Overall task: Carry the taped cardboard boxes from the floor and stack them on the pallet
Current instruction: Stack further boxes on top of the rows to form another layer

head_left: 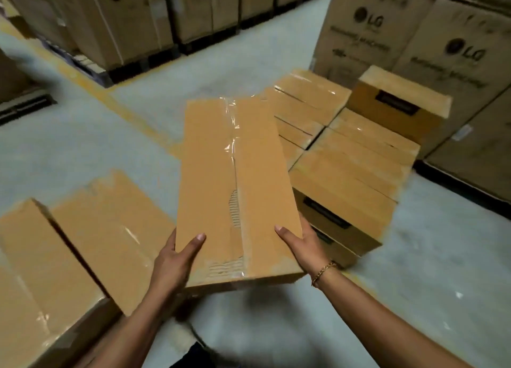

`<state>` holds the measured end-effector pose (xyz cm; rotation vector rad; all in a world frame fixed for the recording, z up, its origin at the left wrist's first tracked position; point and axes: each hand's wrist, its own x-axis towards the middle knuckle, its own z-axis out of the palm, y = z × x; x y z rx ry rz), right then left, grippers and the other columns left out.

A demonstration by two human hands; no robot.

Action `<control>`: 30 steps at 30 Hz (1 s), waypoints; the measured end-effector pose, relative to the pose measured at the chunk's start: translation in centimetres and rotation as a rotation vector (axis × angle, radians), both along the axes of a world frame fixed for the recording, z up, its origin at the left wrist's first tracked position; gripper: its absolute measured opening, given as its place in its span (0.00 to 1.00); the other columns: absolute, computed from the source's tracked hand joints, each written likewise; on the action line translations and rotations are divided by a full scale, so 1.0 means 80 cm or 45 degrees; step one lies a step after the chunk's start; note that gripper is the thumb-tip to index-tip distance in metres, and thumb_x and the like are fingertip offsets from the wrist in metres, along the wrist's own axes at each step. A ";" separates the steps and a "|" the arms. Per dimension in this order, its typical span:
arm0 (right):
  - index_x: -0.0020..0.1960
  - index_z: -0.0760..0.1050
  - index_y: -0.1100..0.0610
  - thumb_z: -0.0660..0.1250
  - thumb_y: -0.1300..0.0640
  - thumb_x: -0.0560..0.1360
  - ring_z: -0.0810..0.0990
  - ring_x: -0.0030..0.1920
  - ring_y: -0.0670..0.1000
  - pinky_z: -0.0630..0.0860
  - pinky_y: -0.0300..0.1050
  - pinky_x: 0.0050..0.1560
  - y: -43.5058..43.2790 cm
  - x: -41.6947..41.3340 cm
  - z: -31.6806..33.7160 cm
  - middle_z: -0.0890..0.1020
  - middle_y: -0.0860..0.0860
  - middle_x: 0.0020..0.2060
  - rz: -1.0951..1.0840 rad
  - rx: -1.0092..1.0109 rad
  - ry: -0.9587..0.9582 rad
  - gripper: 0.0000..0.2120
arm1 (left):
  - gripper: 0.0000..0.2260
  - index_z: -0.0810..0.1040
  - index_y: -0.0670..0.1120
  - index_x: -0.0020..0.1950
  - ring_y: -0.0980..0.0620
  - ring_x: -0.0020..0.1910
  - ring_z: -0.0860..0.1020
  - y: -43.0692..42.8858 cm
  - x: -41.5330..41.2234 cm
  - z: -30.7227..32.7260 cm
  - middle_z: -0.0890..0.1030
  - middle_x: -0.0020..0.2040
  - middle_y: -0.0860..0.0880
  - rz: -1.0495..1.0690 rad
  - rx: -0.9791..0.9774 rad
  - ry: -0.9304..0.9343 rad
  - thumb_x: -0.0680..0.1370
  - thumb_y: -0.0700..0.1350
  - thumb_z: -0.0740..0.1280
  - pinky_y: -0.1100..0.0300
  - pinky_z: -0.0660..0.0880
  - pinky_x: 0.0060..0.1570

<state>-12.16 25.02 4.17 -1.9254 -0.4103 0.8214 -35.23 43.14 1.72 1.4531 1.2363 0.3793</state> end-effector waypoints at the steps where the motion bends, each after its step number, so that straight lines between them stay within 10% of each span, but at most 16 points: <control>1: 0.67 0.70 0.37 0.72 0.44 0.76 0.81 0.55 0.44 0.77 0.44 0.51 -0.029 0.017 0.004 0.82 0.38 0.54 -0.055 -0.001 -0.010 0.21 | 0.35 0.74 0.56 0.72 0.50 0.59 0.81 -0.019 0.028 0.005 0.83 0.61 0.54 -0.069 0.000 0.001 0.70 0.70 0.72 0.49 0.76 0.62; 10: 0.68 0.71 0.41 0.71 0.46 0.78 0.78 0.50 0.34 0.72 0.27 0.41 -0.192 0.143 0.004 0.81 0.36 0.52 -0.390 -0.089 -0.025 0.20 | 0.38 0.72 0.57 0.72 0.47 0.58 0.81 -0.116 0.232 0.012 0.82 0.60 0.52 -0.513 0.006 0.094 0.66 0.73 0.64 0.48 0.76 0.60; 17: 0.70 0.71 0.41 0.71 0.38 0.74 0.80 0.60 0.48 0.76 0.51 0.64 -0.249 0.262 -0.018 0.81 0.41 0.60 -0.555 -0.180 -0.043 0.26 | 0.23 0.76 0.58 0.69 0.54 0.52 0.82 -0.149 0.388 -0.007 0.84 0.56 0.55 -0.644 -0.063 0.065 0.76 0.64 0.69 0.50 0.79 0.55; 30: 0.71 0.68 0.40 0.71 0.37 0.74 0.76 0.63 0.48 0.73 0.50 0.67 -0.401 0.506 -0.024 0.78 0.40 0.63 -0.660 -0.176 -0.040 0.29 | 0.33 0.73 0.59 0.72 0.52 0.58 0.81 -0.279 0.662 -0.003 0.83 0.61 0.57 -0.800 -0.094 0.034 0.70 0.71 0.70 0.44 0.78 0.62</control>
